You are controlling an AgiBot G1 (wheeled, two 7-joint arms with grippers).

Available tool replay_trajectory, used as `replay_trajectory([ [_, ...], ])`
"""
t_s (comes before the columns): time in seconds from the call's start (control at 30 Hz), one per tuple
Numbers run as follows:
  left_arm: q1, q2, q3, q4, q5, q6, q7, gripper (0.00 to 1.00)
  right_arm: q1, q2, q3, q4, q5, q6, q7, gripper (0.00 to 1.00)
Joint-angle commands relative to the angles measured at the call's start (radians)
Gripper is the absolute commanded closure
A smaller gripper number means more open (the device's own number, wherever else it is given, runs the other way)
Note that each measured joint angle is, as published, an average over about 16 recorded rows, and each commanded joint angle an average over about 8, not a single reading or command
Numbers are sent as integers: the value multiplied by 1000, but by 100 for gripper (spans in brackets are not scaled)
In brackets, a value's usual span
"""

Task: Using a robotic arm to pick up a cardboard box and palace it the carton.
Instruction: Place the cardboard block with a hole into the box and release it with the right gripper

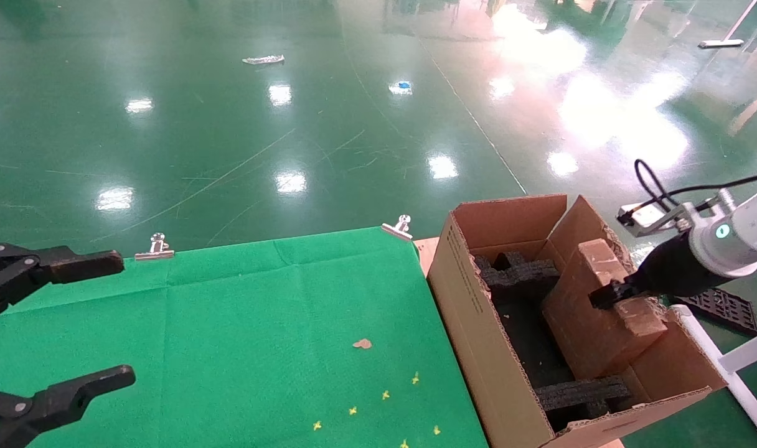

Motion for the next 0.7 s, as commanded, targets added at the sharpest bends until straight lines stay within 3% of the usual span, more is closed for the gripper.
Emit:
replay_trajectory([
  [0.03, 0, 0, 0, 0, 0, 0, 0, 0, -26, -9, -1, -20, 11, 13, -7, 100],
  [0.53, 0, 0, 1, 0, -1, 0, 0, 0, -229, -78, 42, -182, 126, 182, -138, 99],
  [0.7, 0, -1, 1, 0, -1, -1, 1, 0, -250, -100, 56, -241, 151, 189, -189, 37],
])
